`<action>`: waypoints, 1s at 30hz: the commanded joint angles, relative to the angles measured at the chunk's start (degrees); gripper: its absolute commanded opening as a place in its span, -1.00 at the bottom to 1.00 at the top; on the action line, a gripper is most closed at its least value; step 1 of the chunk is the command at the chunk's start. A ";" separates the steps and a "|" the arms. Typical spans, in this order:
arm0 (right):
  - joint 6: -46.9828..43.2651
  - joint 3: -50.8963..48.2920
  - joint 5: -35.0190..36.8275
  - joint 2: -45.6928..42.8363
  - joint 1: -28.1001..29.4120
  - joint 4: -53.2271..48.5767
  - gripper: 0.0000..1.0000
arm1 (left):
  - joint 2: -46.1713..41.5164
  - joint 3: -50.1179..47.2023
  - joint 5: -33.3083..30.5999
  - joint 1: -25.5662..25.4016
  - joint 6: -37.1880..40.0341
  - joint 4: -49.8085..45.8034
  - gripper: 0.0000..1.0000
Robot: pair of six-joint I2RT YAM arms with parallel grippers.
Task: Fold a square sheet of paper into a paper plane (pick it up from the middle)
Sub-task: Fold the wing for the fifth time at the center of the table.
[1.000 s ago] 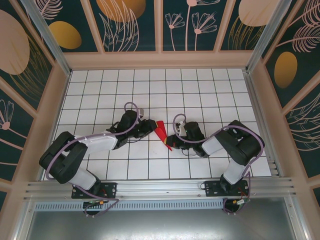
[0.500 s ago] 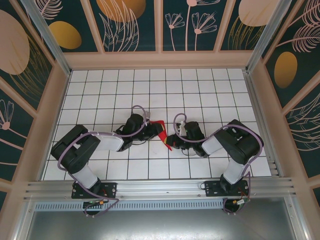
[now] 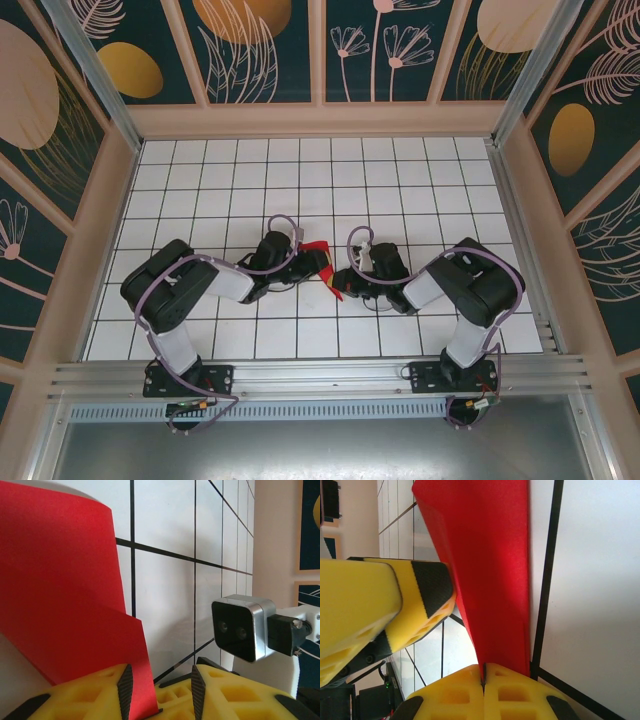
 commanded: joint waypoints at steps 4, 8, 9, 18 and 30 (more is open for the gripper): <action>-1.17 -0.53 4.44 4.51 0.96 -11.80 -1.00 | 2.72 2.56 -0.88 -0.20 0.85 -2.13 -0.25; -2.80 0.92 5.81 3.29 1.04 -15.85 -0.97 | 4.94 3.42 -1.96 -0.24 0.27 -7.84 -0.30; -3.18 1.30 5.83 2.98 1.00 -16.54 -0.96 | 5.34 3.09 -1.88 -0.25 -0.18 -8.09 -0.31; -5.17 3.21 6.81 -4.64 1.30 -22.98 -0.70 | 4.88 1.72 -2.96 -0.25 -0.19 -9.92 -0.34; -6.40 2.70 4.42 -11.97 2.07 -25.98 -0.74 | 5.34 2.59 -2.49 -0.24 0.56 -10.71 -0.34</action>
